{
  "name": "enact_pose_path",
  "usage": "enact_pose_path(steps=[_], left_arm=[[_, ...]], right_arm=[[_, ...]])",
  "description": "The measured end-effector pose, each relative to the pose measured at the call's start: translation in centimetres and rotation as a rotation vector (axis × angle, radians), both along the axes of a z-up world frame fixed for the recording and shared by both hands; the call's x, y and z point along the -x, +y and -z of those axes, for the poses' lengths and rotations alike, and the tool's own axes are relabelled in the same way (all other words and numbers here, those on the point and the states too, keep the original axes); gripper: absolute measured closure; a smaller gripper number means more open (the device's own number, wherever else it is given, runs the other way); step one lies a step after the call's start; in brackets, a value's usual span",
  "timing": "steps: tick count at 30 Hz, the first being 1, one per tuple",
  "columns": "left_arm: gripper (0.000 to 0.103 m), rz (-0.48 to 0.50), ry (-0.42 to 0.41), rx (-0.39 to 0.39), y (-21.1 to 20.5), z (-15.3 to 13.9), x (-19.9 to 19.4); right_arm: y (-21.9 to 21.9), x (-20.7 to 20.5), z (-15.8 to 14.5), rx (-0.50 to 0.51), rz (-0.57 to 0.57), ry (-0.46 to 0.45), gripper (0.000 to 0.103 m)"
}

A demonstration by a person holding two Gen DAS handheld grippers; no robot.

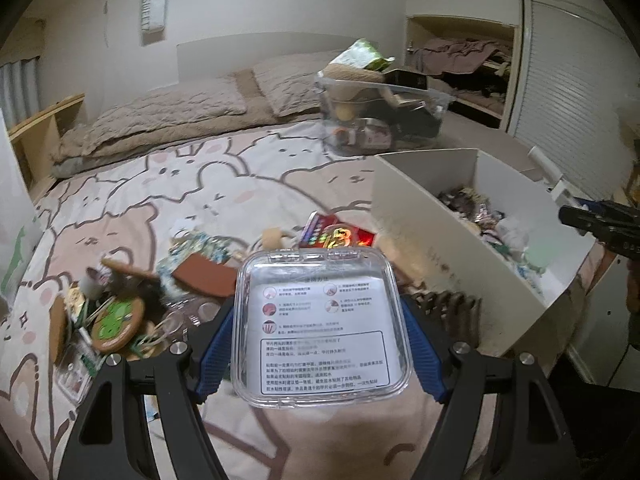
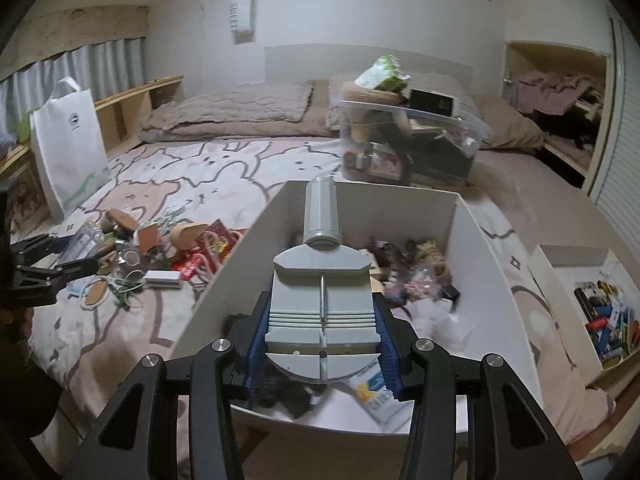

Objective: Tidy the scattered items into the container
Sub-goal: 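Lift and carry the clear case and white device with both tools over the white box, then lower the white plastic device into the white box and open the right tool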

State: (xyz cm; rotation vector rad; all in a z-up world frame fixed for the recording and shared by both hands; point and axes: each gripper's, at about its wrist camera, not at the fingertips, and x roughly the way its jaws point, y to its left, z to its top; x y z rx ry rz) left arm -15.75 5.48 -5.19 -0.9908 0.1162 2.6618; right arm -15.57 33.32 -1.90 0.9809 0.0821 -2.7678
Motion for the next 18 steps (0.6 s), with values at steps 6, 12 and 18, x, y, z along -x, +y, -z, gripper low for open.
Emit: enact_pose_path(steps=[6, 12, 18], left_arm=[[0.026, 0.034, 0.013, 0.005, 2.4, -0.5, 0.7], [0.026, 0.057, 0.043, -0.004, 4.9, -1.5, 2.2], [0.026, 0.104, 0.056, -0.009, 8.3, -1.8, 3.1]], right_arm=[[2.7, 1.3, 0.5, 0.007, 0.048, -0.019, 0.055], [4.3, 2.8, 0.3, 0.004, 0.080, -0.029, 0.055], [4.6, 4.6, 0.4, 0.013, 0.080, -0.074, 0.055]])
